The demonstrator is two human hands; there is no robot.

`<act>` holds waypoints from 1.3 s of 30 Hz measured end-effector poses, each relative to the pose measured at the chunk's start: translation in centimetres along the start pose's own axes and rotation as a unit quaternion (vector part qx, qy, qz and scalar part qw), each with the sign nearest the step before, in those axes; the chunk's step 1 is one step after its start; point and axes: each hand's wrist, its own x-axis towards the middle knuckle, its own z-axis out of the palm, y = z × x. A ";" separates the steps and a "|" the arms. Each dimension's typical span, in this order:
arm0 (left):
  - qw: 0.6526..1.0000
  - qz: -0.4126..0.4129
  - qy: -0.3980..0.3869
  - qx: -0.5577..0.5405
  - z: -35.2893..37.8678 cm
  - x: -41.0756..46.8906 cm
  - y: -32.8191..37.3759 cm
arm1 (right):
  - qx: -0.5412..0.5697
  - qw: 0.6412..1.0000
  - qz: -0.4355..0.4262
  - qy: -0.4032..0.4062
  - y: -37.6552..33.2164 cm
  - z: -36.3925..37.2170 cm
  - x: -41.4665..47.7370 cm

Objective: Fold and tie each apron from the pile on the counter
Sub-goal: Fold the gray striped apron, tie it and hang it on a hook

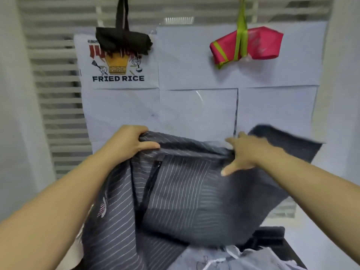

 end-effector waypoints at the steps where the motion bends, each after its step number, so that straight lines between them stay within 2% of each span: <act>1: 1.000 0.018 0.000 0.003 0.1 0.3 0.9 | 0.036 0.999 -0.019 -0.035 -0.9 0.1 -0.3; 4: 0.996 0.086 -0.006 0.002 0.3 1.0 3.9 | 0.216 0.968 -0.125 -0.010 -4.5 -0.2 -0.9; 7: 0.990 0.143 -0.006 -0.015 0.3 1.6 6.7 | 0.366 0.902 -0.223 0.045 -7.1 -0.6 -0.8; 9: 0.988 0.155 0.002 -0.026 -0.4 1.6 7.7 | 0.407 0.876 -0.249 0.075 -7.2 -0.8 -0.3; 11: 0.989 0.146 -0.001 -0.013 -1.1 1.2 7.4 | 0.419 0.869 -0.237 0.113 -6.5 -1.4 -0.2; 14: 0.993 0.088 -0.056 0.051 -0.7 0.2 5.2 | 0.430 0.862 -0.196 0.186 -5.4 -2.7 0.3; 19: 0.990 -0.079 -0.103 0.048 0.6 -1.0 1.2 | 0.430 0.844 -0.117 0.298 -3.6 -5.4 0.9; 21: 0.986 -0.132 -0.086 0.061 0.1 -0.7 0.3 | 0.422 0.835 -0.076 0.345 -2.9 -5.9 1.2; 22: 0.986 -0.149 -0.050 0.057 -0.3 -0.3 0.0 | 0.414 0.836 -0.061 0.355 -2.6 -6.0 1.4; 24: 0.983 -0.177 0.046 0.023 -1.3 0.5 -0.1 | 0.385 0.854 -0.042 0.348 -2.1 -6.2 1.4; 26: 0.971 -0.198 0.113 -0.070 -2.6 1.6 -0.1 | 0.339 0.879 -0.039 0.333 -1.5 -6.3 1.5; 28: 0.939 -0.220 0.146 -0.221 -3.6 2.6 0.2 | 0.289 0.899 -0.046 0.326 -0.8 -6.8 1.5; 30: 0.901 -0.217 0.168 -0.336 -4.2 3.2 0.8 | 0.303 0.898 -0.054 0.315 -0.1 -7.1 1.6; 31: 0.898 -0.206 0.172 -0.348 -4.4 3.2 1.3 | 0.333 0.893 -0.064 0.297 0.1 -7.2 1.4; 32: 0.913 -0.183 0.172 -0.322 -4.6 3.2 1.5 | 0.364 0.886 -0.077 0.277 0.3 -7.2 1.2; 34: 0.962 -0.109 0.138 -0.210 -5.2 2.7 1.7 | 0.407 0.875 -0.121 0.234 0.4 -6.9 0.6; 36: 0.992 -0.054 0.023 -0.112 -5.5 1.9 1.6 | 0.424 0.871 -0.169 0.183 0.7 -6.4 -0.2; 37: 0.995 -0.045 -0.049 -0.075 -5.4 1.6 1.3 | 0.417 0.880 -0.180 0.140 1.0 -6.3 -0.6; 39: 0.987 -0.035 -0.155 0.016 -4.9 1.1 0.3 | 0.331 0.930 -0.156 0.038 1.7 -6.0 -1.1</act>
